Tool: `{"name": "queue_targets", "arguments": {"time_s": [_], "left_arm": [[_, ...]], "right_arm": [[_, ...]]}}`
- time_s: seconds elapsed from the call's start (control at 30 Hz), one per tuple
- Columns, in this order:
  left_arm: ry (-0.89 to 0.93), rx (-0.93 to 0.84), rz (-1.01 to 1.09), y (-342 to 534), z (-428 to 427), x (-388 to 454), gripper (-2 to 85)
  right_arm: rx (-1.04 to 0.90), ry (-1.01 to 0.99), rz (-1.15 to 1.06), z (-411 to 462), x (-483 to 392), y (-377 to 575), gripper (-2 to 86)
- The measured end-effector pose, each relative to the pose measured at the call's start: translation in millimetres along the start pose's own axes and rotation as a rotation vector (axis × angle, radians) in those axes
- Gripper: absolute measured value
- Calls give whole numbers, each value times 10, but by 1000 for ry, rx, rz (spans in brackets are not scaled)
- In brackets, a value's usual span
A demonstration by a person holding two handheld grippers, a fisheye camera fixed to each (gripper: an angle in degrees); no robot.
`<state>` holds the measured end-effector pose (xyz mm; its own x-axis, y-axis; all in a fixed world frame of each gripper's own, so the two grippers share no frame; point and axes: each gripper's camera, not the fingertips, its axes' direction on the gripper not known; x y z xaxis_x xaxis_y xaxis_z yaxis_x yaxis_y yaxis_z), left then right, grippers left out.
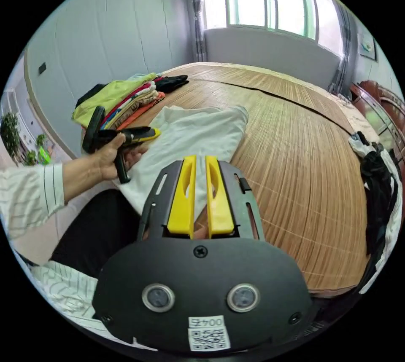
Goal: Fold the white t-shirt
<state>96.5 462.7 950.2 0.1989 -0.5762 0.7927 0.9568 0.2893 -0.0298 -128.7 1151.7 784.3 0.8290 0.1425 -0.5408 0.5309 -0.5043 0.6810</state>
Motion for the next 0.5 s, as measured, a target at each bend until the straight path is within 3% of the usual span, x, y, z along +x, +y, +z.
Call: {"name": "queue_targets", "arguments": {"time_s": [0.13,0.5], "left_arm": [[1,-1,0,-15,-49,-126,1],[0,2,1,-88,-231,-444,1]], "right_arm": [[14,-141,220,92,683,-383,41],[-248,-78,-13,1399,845,-1101,37]]}}
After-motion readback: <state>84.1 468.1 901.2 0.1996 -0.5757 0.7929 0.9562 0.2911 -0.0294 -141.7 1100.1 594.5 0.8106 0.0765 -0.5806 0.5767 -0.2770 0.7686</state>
